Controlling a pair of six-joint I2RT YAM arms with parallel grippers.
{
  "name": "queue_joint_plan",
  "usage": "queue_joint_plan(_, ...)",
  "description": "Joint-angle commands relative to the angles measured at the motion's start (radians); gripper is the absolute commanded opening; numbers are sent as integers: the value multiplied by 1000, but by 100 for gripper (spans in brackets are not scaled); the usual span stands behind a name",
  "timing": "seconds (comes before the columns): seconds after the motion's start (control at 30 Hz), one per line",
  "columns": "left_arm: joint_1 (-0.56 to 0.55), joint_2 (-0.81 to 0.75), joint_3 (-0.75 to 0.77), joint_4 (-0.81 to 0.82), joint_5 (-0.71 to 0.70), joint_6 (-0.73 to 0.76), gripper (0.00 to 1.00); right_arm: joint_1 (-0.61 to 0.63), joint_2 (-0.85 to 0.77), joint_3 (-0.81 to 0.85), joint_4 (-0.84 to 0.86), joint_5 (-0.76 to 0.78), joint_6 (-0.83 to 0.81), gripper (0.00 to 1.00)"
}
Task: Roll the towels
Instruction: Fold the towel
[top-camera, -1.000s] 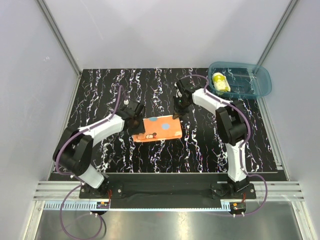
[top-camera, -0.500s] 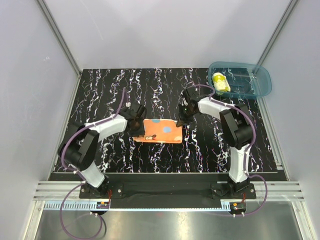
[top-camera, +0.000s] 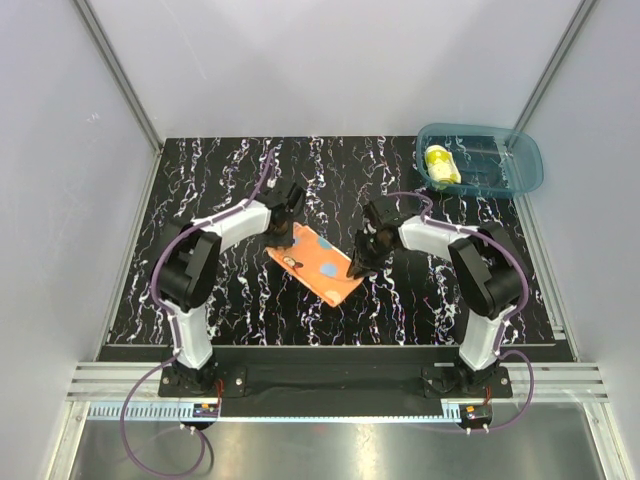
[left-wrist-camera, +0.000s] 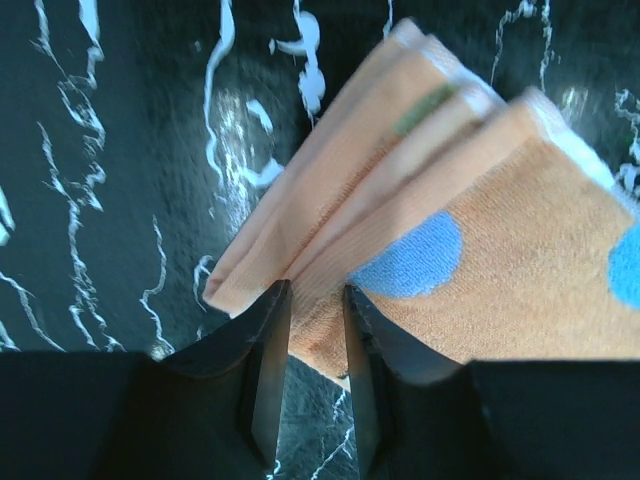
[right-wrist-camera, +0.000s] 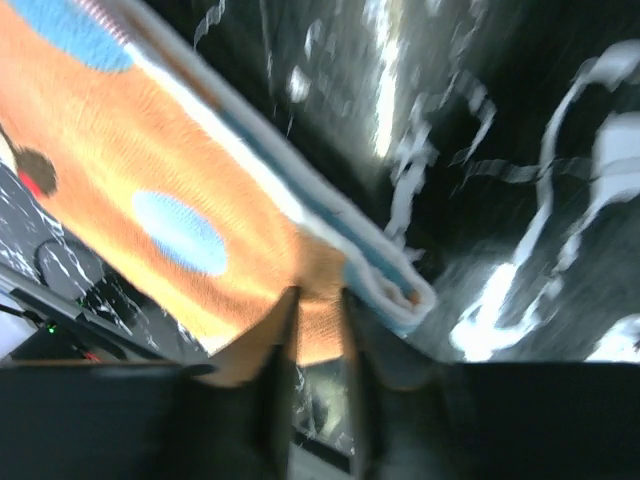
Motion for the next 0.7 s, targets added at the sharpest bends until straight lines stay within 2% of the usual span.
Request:
queue_joint_plan(0.0, 15, 41, 121, -73, -97, 69, 32, 50, -61, -11, -86, 48, 33, 34)
queue_joint_plan(0.23, 12, 22, 263, -176, -158, 100, 31, 65, -195, 62, -189, 124, 6, 42)
queue_joint_plan(0.37, 0, -93, 228, -174, -109, 70, 32, 63, -195, 139, -224, 160, -54, 40)
queue_joint_plan(0.4, -3, -109, 213, -158, -86, 51, 32, 62, -183, 168, -231, 160, -73, 39)
queue_joint_plan(0.47, -10, -142, 149, -130, 3, 33, 33, 63, -143, 191, -244, 152, -80, 27)
queue_joint_plan(0.57, -13, -158, 54, -64, 95, 1, 32, 73, -129, 179, -185, 22, -74, 13)
queue_joint_plan(0.67, -11, -138, 12, -3, 138, -10, 32, 126, -121, 145, -88, -102, -68, 10)
